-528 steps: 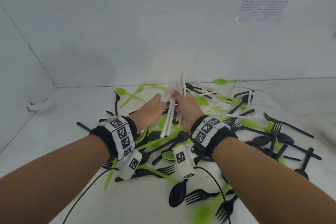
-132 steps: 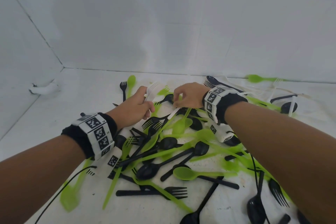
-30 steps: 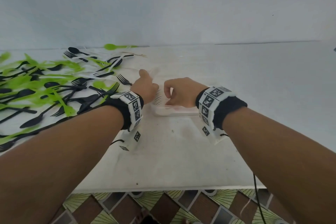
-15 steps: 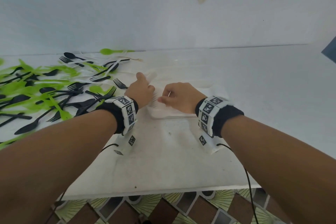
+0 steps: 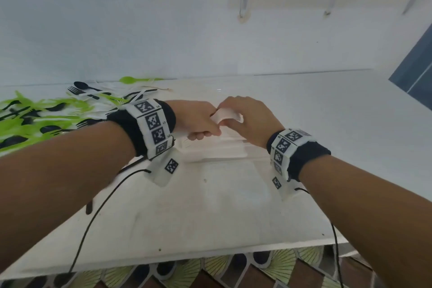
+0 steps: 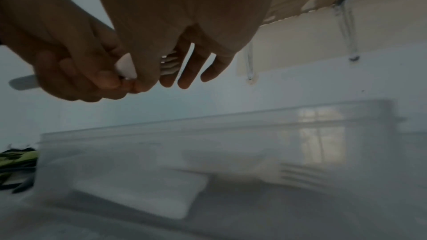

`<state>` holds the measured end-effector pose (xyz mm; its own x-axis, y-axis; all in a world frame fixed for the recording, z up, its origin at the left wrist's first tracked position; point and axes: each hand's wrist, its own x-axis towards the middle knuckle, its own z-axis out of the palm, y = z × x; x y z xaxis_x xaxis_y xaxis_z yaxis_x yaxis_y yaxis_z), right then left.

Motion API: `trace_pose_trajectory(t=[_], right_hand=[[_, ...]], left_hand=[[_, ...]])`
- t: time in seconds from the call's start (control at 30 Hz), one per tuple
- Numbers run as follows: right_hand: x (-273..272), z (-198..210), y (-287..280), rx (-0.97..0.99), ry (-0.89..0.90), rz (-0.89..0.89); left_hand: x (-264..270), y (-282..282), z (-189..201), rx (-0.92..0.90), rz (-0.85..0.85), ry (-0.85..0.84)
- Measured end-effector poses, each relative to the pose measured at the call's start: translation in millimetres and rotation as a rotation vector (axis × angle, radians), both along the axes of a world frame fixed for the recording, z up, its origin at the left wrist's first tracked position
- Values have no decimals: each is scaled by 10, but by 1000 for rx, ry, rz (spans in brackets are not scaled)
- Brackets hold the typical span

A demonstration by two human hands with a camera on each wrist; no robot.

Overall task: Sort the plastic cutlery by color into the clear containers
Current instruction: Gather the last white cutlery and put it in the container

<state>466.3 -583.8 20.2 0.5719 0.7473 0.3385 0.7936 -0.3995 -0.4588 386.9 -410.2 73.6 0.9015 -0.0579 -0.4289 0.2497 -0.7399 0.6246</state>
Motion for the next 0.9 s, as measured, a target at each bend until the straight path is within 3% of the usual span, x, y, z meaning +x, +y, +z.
trace_pose_trajectory(t=[0.17,0.27,0.37,0.53,0.77,0.9], right_hand=[[257,-17,-593,-120,176,-258],[348,-57,-859,-239,180,-323],[321,-32,-944,-383,131,-359],[288,-71,-1034,-385,165,-352],[390,24,-803,-625,92,-374],[436,-24,-749,-658,139,-397]], left_hand=[[53,-53,-90,320,-212,-228],[101,-158,-183,256,-281,-261],[230,-271,-292,337,-372,-252],[314,-304,-398,322,-346,-181],[364,-310,-457,419,-311,-302],[382,-325,-485,412,-287,-328]])
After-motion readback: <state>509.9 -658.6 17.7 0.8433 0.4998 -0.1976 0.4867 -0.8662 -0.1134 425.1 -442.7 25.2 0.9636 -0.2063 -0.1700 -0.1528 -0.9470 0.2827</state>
